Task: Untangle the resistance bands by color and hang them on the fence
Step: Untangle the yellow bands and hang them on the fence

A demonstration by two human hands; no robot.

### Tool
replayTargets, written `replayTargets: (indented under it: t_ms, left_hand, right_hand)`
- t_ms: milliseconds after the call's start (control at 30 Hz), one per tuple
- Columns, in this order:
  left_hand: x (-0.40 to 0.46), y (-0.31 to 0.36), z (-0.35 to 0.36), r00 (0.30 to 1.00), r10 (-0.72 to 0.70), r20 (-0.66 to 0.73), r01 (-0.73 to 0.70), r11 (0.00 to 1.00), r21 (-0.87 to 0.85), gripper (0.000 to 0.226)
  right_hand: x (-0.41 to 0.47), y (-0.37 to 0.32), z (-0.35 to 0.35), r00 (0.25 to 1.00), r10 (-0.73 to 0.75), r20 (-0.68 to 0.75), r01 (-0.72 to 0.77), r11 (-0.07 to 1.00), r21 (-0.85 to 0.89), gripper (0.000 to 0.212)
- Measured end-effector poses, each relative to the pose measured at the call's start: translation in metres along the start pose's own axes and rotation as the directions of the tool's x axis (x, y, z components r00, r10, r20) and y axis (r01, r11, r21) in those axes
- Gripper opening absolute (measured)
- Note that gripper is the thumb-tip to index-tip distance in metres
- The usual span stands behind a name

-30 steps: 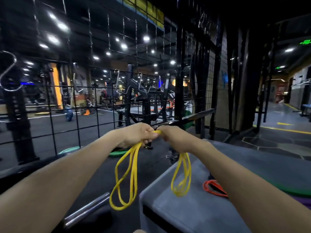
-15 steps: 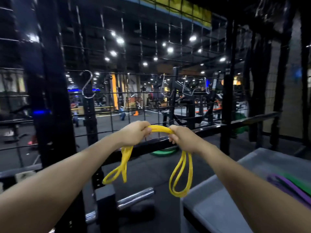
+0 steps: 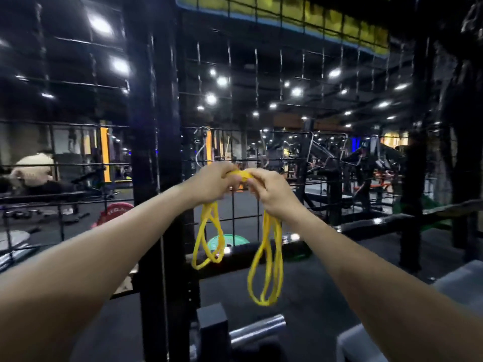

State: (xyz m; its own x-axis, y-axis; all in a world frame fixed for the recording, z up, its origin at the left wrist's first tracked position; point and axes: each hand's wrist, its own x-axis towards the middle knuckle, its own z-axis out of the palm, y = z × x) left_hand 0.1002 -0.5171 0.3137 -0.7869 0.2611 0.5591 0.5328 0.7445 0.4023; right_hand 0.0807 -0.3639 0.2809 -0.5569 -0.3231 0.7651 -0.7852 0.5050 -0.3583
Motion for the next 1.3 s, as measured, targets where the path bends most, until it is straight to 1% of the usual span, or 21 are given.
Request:
replayTargets:
  t_ms: [67, 100, 200, 267, 333, 400, 467, 667, 800, 867, 933, 1000, 1033, 1100, 1133, 1167, 1200, 1300]
  left_hand:
    - [0.000, -0.004, -0.015, 0.994, -0.002, -0.113, -0.005, 0.998, -0.066, 0.010]
    - [0.001, -0.005, -0.023, 0.986, 0.009, -0.167, -0.018, 0.998, -0.054, 0.012]
    - [0.006, -0.006, -0.041, 0.946, 0.075, -0.316, -0.034, 0.991, 0.132, 0.013]
    - [0.011, -0.005, -0.047, 0.921, 0.122, -0.371, -0.032, 0.971, 0.239, 0.010]
    - [0.016, -0.004, -0.050, 0.901, 0.164, -0.401, -0.025, 0.944, 0.330, 0.008]
    - [0.020, -0.006, -0.050, 0.885, 0.201, -0.419, -0.010, 0.910, 0.414, 0.008]
    - [0.022, -0.010, -0.047, 0.882, 0.214, -0.419, 0.019, 0.874, 0.486, 0.012]
    - [0.017, -0.017, -0.036, 0.911, 0.207, -0.355, 0.093, 0.737, 0.669, 0.016]
    - [0.012, -0.018, -0.032, 0.928, 0.191, -0.319, 0.118, 0.663, 0.739, 0.013]
    - [0.010, -0.022, -0.031, 0.931, 0.190, -0.311, 0.120, 0.646, 0.754, 0.011]
    - [0.008, -0.025, -0.030, 0.924, 0.191, -0.332, 0.124, 0.670, 0.731, 0.015]
    - [0.004, -0.024, -0.031, 0.913, 0.157, -0.377, 0.134, 0.758, 0.639, 0.020]
    - [0.001, -0.023, -0.031, 0.900, 0.126, -0.417, 0.143, 0.818, 0.558, 0.021]
    - [-0.006, -0.020, -0.027, 0.854, 0.047, -0.519, 0.148, 0.933, 0.328, 0.019]
    - [-0.010, -0.019, -0.022, 0.825, -0.005, -0.566, 0.147, 0.967, 0.207, 0.015]
    - [-0.014, -0.017, -0.015, 0.803, -0.063, -0.593, 0.155, 0.982, 0.106, 0.014]
    - [-0.016, -0.016, -0.008, 0.790, -0.115, -0.602, 0.164, 0.986, 0.026, 0.017]
    - [-0.017, -0.015, 0.010, 0.759, -0.265, -0.595, 0.168, 0.962, -0.215, 0.029]
  right_hand:
    - [0.015, -0.005, 0.007, 0.999, -0.013, -0.053, 0.013, 1.000, -0.007, 0.023]
    - [0.023, -0.007, 0.010, 0.998, -0.007, -0.067, 0.007, 1.000, -0.005, 0.023]
    - [0.044, -0.013, 0.021, 0.996, 0.043, -0.075, -0.039, 0.998, 0.049, 0.026]
    - [0.057, -0.018, 0.028, 0.992, 0.068, -0.102, -0.060, 0.995, 0.083, 0.028]
    - [0.067, -0.020, 0.032, 0.984, 0.108, -0.140, -0.090, 0.987, 0.131, 0.024]
    - [0.074, -0.018, 0.035, 0.975, 0.155, -0.159, -0.127, 0.976, 0.177, 0.012]
    - [0.078, -0.016, 0.038, 0.966, 0.167, -0.195, -0.136, 0.977, 0.164, 0.006]
    - [0.081, -0.010, 0.055, 0.947, 0.193, -0.258, -0.170, 0.980, 0.107, 0.009]
    - [0.077, -0.011, 0.062, 0.950, 0.234, -0.207, -0.198, 0.964, 0.177, 0.007]
    - [0.074, -0.012, 0.063, 0.953, 0.225, -0.205, -0.188, 0.964, 0.186, 0.007]
    - [0.070, -0.012, 0.061, 0.955, 0.190, -0.228, -0.149, 0.972, 0.183, 0.005]
    - [0.066, -0.014, 0.055, 0.959, 0.152, -0.240, -0.109, 0.977, 0.183, 0.006]
    - [0.065, -0.015, 0.051, 0.960, 0.136, -0.243, -0.094, 0.980, 0.178, 0.006]
    - [0.062, -0.017, 0.044, 0.962, 0.110, -0.251, -0.070, 0.984, 0.164, 0.009]
    - [0.060, -0.017, 0.041, 0.961, 0.106, -0.255, -0.065, 0.984, 0.166, 0.011]
    - [0.059, -0.018, 0.037, 0.960, 0.107, -0.259, -0.063, 0.983, 0.175, 0.013]
    - [0.057, -0.018, 0.034, 0.959, 0.103, -0.264, -0.056, 0.982, 0.178, 0.015]
    - [0.054, -0.017, 0.026, 0.962, 0.078, -0.263, -0.036, 0.986, 0.161, 0.021]
